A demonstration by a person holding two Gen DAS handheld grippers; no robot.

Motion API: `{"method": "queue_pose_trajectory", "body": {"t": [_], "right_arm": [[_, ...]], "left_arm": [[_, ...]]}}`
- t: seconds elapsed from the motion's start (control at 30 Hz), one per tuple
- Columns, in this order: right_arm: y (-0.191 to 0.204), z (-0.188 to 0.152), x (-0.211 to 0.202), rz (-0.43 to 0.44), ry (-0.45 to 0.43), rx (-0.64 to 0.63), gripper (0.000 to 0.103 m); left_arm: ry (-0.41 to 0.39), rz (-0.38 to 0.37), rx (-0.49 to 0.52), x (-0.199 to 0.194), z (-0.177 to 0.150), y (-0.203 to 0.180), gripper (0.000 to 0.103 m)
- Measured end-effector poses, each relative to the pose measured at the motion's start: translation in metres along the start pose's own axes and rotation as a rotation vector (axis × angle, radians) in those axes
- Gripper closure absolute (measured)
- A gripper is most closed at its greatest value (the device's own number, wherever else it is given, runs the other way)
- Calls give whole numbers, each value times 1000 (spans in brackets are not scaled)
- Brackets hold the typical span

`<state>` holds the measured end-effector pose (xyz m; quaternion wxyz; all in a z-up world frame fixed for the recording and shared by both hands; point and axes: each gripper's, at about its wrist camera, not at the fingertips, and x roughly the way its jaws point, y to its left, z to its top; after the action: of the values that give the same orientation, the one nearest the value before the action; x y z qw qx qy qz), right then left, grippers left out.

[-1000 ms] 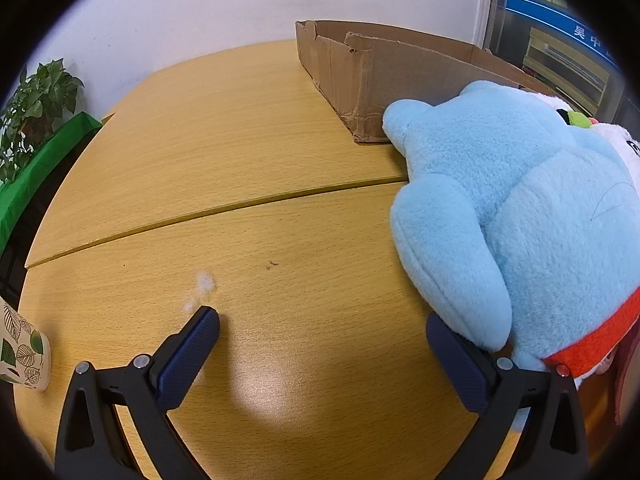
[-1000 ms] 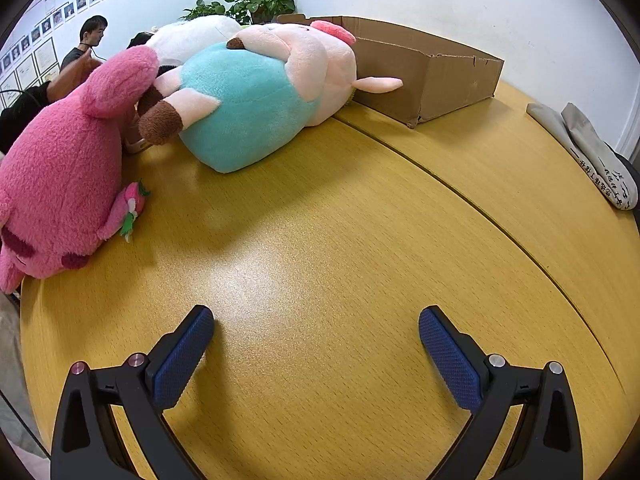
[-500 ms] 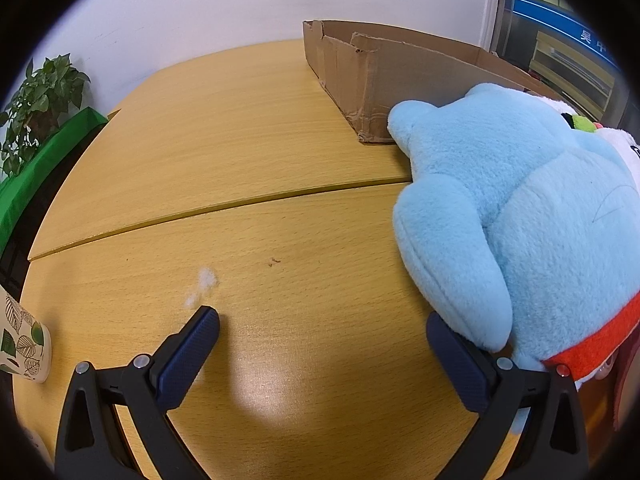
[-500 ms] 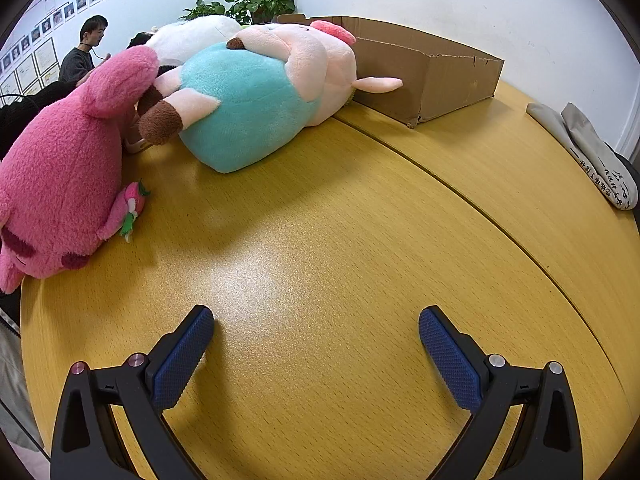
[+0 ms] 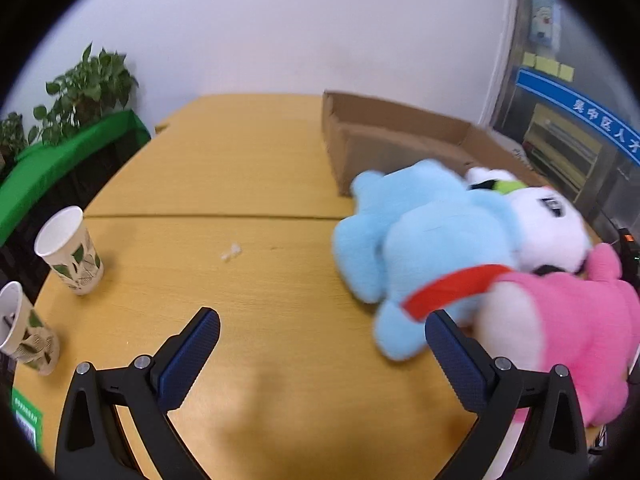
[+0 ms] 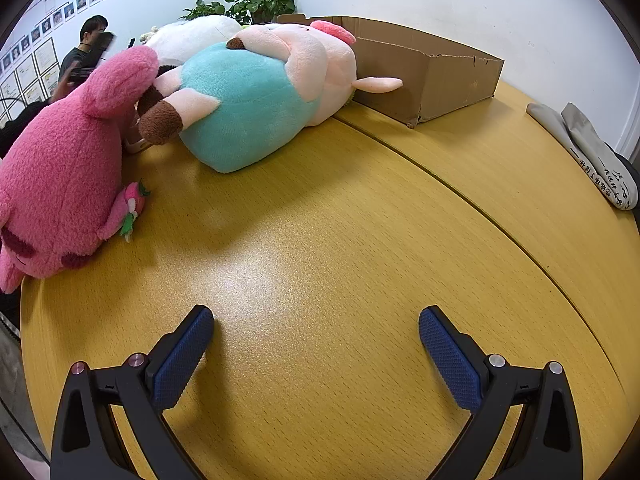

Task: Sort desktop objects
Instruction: 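Move both grippers to the pink bear plush and close on it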

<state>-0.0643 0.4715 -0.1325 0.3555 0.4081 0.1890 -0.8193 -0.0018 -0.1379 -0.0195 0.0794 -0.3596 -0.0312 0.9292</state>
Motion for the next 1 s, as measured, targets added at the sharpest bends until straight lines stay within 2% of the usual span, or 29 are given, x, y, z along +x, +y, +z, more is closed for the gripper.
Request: {"method": "queue_pose_trajectory", "body": {"t": [0.07,0.23,0.37,0.4,0.57,0.63,0.67,0.77,0.87,0.97,1.0], "right_arm": [[1,3,2,-7,0,7,0],[5,3,2,-43,1,61,0],[14,-9,-12,-100,48,163,0],[18,-14,-23,-115,26,199,0],[81,-20,-124,-169,-306,365,0],[124,-13,-155,-154,-452,368,0],[145,-8,-161,-118,-502,360,0],[192,8,-149,-20,-553,353,0],[211,22,-116,91,-555,390,0],[206,36,-83,4,-493,481,0],[200,39,-75,-12,-470,520,0]], "left_arm": [[-28,-19,8,-16,-3,-19,0],[-28,-52,7,-21,-12,-54,0],[19,-124,60,-15,-18,-73,0],[28,-152,58,-16,-20,-73,1],[81,-291,35,-16,-33,-73,1],[108,-339,30,-13,-40,-74,1],[118,-356,29,-11,-43,-76,1],[142,-394,24,-6,-53,-81,1],[161,-392,17,-4,-63,-83,1],[183,-380,-12,-1,-71,-80,1],[187,-385,-25,1,-73,-78,4]]}}
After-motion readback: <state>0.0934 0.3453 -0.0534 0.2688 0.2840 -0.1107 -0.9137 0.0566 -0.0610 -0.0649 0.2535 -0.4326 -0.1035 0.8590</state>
